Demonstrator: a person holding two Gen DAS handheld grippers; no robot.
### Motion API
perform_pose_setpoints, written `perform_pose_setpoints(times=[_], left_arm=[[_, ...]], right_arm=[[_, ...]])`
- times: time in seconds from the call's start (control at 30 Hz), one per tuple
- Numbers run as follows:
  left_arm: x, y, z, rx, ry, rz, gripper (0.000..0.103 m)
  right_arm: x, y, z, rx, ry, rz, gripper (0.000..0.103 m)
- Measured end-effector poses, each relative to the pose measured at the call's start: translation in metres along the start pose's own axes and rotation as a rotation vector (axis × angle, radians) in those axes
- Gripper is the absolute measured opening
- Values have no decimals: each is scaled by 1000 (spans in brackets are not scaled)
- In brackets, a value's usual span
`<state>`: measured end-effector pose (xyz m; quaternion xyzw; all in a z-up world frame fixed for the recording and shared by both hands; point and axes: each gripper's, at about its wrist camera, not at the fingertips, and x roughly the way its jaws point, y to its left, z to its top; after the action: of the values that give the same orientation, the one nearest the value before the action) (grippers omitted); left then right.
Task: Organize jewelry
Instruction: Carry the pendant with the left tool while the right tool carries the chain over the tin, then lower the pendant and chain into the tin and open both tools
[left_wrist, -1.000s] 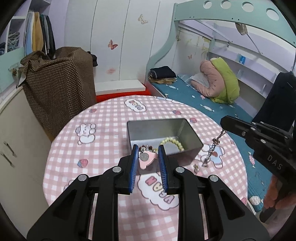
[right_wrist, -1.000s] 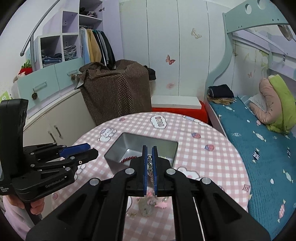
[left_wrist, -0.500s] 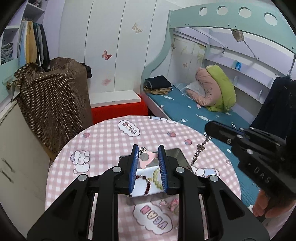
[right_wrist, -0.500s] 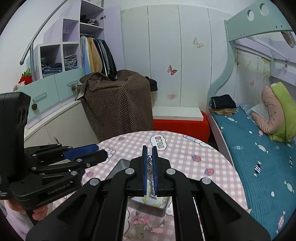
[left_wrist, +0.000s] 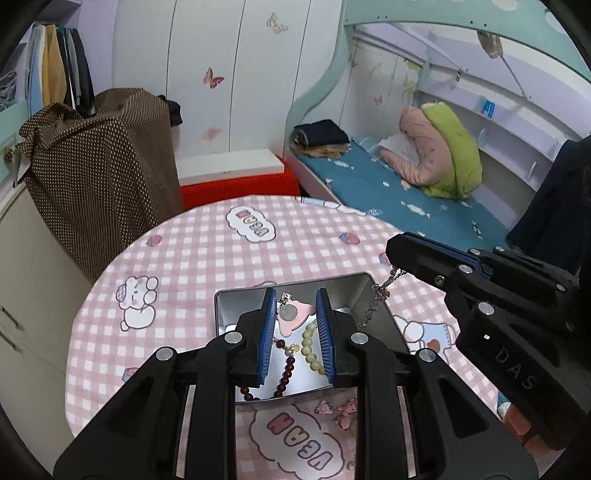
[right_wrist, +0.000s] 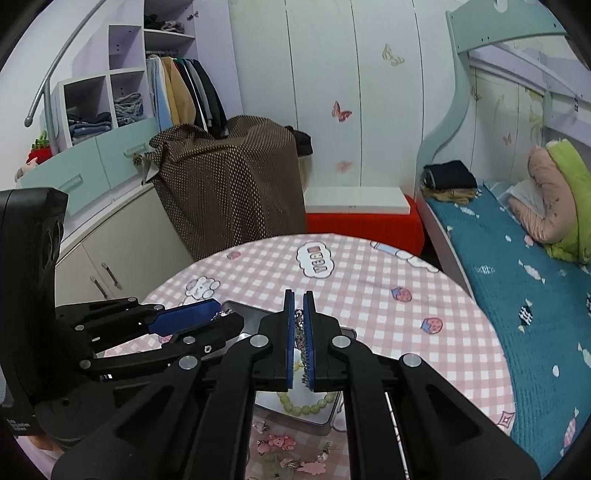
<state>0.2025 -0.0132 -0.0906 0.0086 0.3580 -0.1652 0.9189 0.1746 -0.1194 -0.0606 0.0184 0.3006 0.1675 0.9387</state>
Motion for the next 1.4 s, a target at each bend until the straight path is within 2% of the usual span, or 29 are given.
perform_pose_setpoints(times=[0.23, 0.3, 0.33, 0.37, 0.4, 0.43, 0.47, 0.5, 0.57, 1.13, 1.2, 1.4], left_arm=[[17, 8, -4, -20, 43, 18, 23], [20, 10, -5, -25, 55, 31, 23], [20, 12, -5, -25, 58, 34, 31], [20, 13, -5, -23, 59, 43, 39], [19, 13, -5, -22, 54, 51, 52], [17, 14, -5, -20, 48, 63, 53], [16, 14, -5, -20, 49, 69, 53], [16, 15, -6, -22, 52, 71, 54], [15, 16, -6, -25, 55, 75, 58], [-2, 17, -10, -37, 49, 83, 62], [-6, 18, -11, -40, 46, 86, 64], [-18, 17, -17, -43, 41, 93, 69]], right_arm=[[12, 0, -1, 4, 38, 5, 5], [13, 0, -2, 10, 42, 0, 9], [13, 0, -2, 13, 43, -5, 10], [12, -1, -2, 19, 44, -11, 14], [11, -2, -2, 28, 44, -19, 26], [9, -3, -1, 34, 39, -27, 33], [8, -3, -1, 33, 34, -36, 48], [6, -3, 0, 29, 25, -52, 55], [4, -4, 0, 28, 21, -64, 55], [-11, -2, -3, 32, 20, -73, 60], [-14, -1, -4, 33, 17, -87, 68], [-25, 1, -8, 26, 4, -110, 78]])
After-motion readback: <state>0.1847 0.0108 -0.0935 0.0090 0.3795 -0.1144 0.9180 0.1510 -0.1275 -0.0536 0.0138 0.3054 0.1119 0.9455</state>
